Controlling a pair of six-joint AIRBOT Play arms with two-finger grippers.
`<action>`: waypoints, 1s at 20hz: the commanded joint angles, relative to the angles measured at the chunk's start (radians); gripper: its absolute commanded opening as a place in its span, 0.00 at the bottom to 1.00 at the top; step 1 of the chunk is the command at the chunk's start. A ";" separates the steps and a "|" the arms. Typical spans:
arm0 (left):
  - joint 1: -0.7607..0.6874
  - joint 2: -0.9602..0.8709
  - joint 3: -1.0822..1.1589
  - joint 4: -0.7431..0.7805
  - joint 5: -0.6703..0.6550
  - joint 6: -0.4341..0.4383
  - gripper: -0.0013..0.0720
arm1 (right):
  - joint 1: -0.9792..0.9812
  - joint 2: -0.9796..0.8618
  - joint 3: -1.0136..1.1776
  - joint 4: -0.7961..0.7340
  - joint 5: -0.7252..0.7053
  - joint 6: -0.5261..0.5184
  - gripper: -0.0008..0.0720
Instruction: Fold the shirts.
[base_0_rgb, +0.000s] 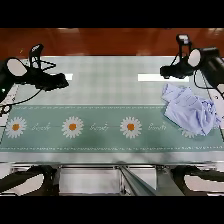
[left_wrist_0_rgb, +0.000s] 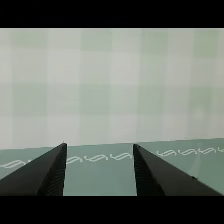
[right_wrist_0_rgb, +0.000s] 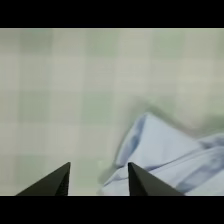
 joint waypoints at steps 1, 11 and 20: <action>0.029 0.010 0.014 0.009 -0.163 0.022 0.71 | -0.037 0.011 0.094 -0.300 0.072 -0.029 0.58; -0.039 0.399 -0.335 -0.027 -0.132 0.024 0.71 | -0.411 0.060 -0.341 -0.090 0.096 -0.056 0.58; -0.038 0.385 -0.351 -0.053 -0.079 0.025 0.71 | -0.414 -0.032 -0.388 0.007 0.055 -0.108 0.34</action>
